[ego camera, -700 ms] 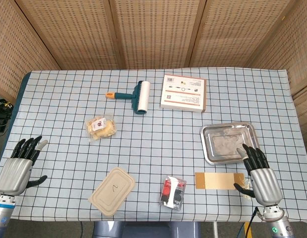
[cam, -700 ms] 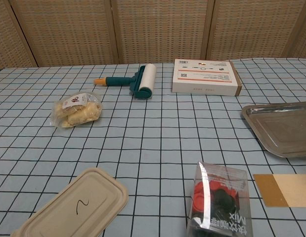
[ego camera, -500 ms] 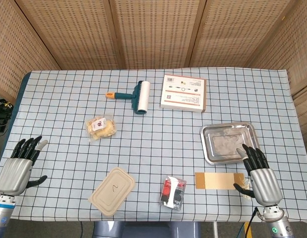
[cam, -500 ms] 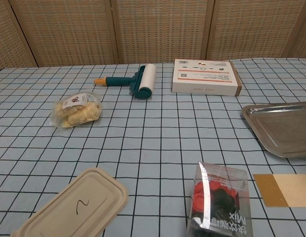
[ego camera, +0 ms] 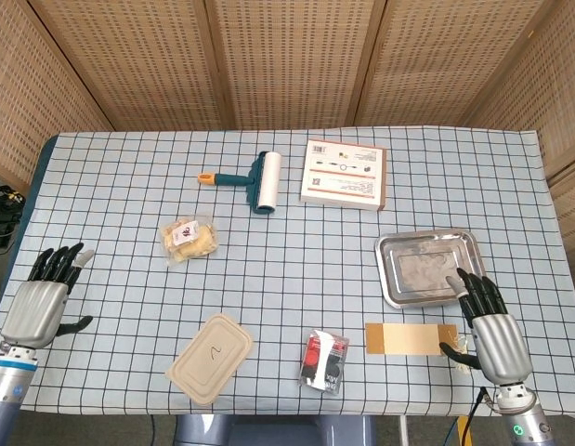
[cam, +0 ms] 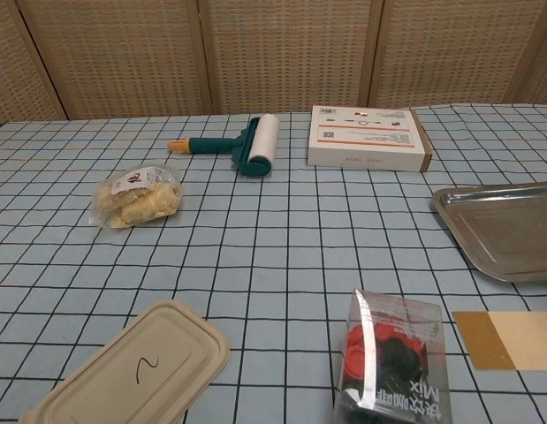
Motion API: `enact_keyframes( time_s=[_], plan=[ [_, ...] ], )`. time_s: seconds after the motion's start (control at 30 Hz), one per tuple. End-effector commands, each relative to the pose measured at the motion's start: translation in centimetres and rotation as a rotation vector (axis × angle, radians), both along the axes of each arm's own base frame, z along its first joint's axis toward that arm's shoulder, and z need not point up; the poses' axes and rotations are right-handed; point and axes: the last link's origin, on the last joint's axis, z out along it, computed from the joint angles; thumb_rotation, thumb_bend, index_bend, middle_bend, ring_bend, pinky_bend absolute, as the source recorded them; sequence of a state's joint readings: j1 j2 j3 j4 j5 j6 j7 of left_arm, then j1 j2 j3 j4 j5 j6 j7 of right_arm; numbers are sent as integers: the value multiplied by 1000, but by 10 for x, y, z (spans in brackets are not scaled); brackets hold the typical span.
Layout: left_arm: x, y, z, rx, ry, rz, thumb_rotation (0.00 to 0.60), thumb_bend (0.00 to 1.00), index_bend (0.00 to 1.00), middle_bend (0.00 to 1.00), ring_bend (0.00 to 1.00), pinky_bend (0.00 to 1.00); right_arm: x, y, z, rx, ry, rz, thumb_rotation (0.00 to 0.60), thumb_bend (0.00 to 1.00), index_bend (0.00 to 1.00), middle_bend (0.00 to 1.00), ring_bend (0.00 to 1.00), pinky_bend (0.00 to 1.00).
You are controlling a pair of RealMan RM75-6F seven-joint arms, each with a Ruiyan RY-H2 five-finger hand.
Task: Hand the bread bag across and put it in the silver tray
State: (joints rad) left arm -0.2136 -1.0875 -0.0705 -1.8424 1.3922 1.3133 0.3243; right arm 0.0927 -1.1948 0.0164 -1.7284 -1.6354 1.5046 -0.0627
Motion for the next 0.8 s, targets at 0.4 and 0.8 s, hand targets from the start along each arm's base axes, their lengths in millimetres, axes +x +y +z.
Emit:
enact_keyframes(
  time_s=[0.4, 0.8],
  plan=[
    [48, 145, -52, -99, 142, 97, 600, 25, 0, 0, 0, 0, -10, -9, 2, 18, -27, -45, 600, 79, 0, 0, 0, 0],
    [77, 185, -122, -191, 255, 202, 600, 25, 0, 0, 0, 0, -17, -14, 3, 31, -50, -66, 600, 80, 0, 0, 0, 0]
  ],
)
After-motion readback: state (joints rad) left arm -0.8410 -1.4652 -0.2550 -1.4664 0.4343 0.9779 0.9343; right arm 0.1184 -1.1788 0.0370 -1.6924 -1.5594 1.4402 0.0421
